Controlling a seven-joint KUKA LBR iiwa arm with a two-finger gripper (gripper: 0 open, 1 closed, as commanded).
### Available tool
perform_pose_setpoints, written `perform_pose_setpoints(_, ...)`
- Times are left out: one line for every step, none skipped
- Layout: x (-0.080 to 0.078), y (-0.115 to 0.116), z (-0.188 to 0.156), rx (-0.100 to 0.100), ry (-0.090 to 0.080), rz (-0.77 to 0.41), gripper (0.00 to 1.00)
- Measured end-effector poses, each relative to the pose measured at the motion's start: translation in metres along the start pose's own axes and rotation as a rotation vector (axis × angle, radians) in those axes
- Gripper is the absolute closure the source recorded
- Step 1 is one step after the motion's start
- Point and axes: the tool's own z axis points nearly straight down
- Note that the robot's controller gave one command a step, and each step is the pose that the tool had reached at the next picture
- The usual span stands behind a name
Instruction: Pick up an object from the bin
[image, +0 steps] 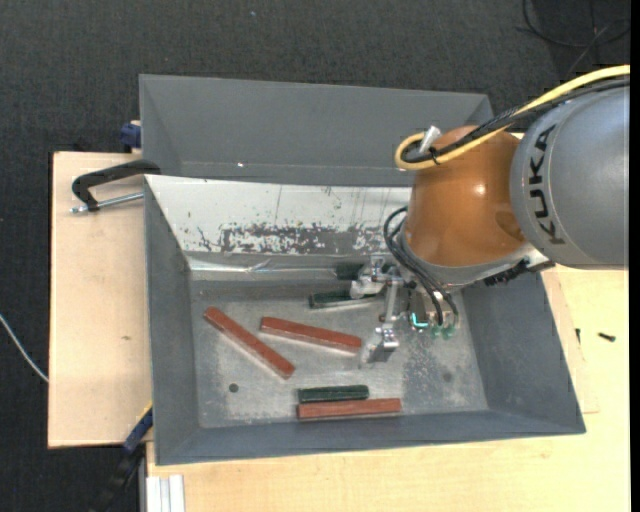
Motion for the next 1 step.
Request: perform_pose_setpoints(-0.0012,-0.0002,-0.0037,0.000,-0.007,0.001,0.00)
